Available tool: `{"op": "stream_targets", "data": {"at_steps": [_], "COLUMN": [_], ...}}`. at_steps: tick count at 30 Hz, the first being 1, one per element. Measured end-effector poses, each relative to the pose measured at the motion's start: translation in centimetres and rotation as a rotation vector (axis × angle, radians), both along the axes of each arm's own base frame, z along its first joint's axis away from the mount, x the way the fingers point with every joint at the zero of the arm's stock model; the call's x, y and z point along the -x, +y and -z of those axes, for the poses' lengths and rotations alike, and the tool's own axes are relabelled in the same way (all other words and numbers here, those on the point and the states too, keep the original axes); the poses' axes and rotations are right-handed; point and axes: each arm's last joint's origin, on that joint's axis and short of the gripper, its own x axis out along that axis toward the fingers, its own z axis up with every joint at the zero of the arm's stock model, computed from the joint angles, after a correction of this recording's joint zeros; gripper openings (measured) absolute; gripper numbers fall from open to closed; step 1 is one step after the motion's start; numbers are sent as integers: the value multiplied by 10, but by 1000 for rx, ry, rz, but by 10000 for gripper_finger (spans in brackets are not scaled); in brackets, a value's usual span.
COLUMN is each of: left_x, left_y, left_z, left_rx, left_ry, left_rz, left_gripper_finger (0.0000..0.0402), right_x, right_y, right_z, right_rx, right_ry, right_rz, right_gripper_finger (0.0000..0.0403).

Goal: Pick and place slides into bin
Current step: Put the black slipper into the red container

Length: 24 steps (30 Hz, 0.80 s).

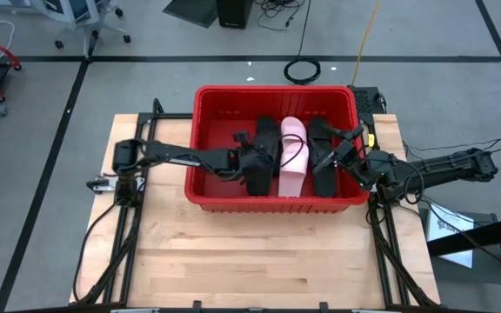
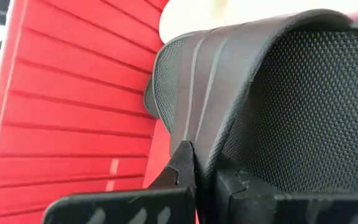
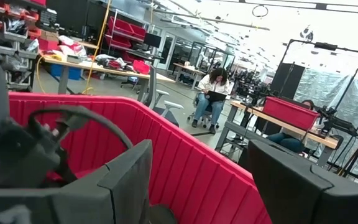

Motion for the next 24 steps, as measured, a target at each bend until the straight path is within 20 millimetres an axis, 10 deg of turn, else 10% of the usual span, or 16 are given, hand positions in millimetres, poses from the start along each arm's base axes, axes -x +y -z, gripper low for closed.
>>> {"op": "stream_targets", "data": {"at_steps": [24], "left_x": [-14], "left_y": [-43], "left_z": [3], "left_rx": [93], "left_ry": [-71], "left_rz": [-49], "left_gripper_finger": [8], "right_x": [0], "right_y": [0], "right_z": [3], "right_rx": [-4], "right_ry": [23], "right_rz": [-1], "right_gripper_finger": [254]}}
